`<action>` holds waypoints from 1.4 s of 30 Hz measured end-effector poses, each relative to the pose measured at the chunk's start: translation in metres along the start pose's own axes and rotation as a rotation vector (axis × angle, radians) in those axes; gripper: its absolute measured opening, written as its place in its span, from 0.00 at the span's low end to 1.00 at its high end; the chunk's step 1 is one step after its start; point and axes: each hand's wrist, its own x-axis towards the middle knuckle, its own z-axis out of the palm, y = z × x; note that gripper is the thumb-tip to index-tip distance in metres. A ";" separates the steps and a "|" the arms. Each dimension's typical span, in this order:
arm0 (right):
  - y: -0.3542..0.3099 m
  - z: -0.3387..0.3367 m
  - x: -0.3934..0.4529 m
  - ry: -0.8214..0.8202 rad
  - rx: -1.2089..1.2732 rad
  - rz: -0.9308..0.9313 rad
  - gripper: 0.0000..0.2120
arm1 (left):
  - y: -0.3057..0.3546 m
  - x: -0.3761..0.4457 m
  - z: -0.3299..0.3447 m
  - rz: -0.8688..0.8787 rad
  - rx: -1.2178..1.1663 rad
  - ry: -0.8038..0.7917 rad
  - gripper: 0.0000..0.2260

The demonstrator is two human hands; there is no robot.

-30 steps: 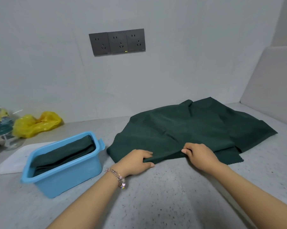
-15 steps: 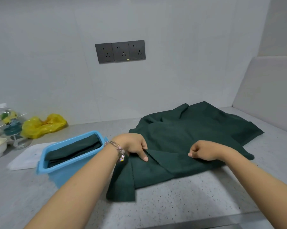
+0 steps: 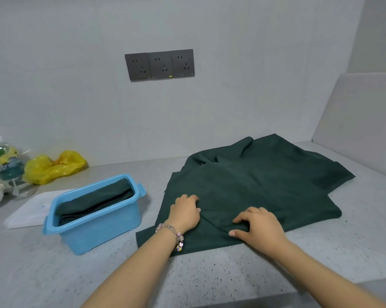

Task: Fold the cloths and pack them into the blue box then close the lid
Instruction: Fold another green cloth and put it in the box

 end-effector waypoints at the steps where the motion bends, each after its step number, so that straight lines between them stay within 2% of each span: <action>1: 0.001 0.001 -0.001 0.047 0.037 0.015 0.16 | -0.003 0.000 0.001 -0.007 -0.018 0.003 0.16; 4: 0.004 -0.001 -0.002 0.128 0.164 0.111 0.08 | -0.008 0.002 0.003 0.007 -0.164 -0.011 0.12; 6: 0.007 -0.009 0.002 0.151 0.266 0.198 0.10 | -0.008 0.002 -0.001 0.022 -0.292 -0.028 0.10; 9: 0.014 -0.023 0.013 0.155 0.348 0.274 0.13 | -0.007 -0.002 -0.012 0.036 -0.451 -0.122 0.17; 10: 0.015 -0.026 0.017 0.150 0.387 0.296 0.12 | -0.008 -0.004 -0.015 0.051 -0.486 -0.144 0.16; 13: 0.022 -0.034 0.026 0.150 0.487 0.332 0.11 | -0.011 -0.007 -0.018 0.145 -0.495 -0.158 0.07; 16: 0.025 -0.048 0.032 0.144 0.496 0.316 0.15 | -0.007 -0.004 -0.025 0.205 -0.427 -0.024 0.09; 20: 0.028 -0.083 0.044 -0.007 0.275 0.266 0.25 | 0.000 0.005 -0.044 0.239 -0.353 0.091 0.09; 22: 0.031 -0.103 0.053 -0.099 0.119 0.279 0.26 | 0.007 0.010 -0.049 0.244 -0.299 0.124 0.10; 24: 0.033 -0.109 0.061 -0.114 -0.018 0.313 0.23 | 0.018 0.016 -0.047 0.265 -0.153 0.188 0.11; 26: 0.036 -0.100 0.066 -0.091 -0.188 0.342 0.16 | 0.029 0.023 -0.036 0.286 0.030 0.243 0.12; 28: 0.042 -0.078 0.069 -0.051 -0.291 0.348 0.15 | 0.033 0.031 -0.020 0.273 0.102 0.243 0.12; 34: 0.067 -0.023 0.070 0.063 -0.143 0.279 0.12 | 0.026 0.044 0.020 0.199 0.035 0.176 0.10; 38: 0.070 -0.014 0.074 0.204 -0.262 0.241 0.14 | 0.025 0.053 0.024 0.176 0.042 0.215 0.09; 42: 0.066 -0.001 0.075 0.245 -0.390 0.245 0.16 | 0.030 0.056 0.029 0.137 0.059 0.261 0.08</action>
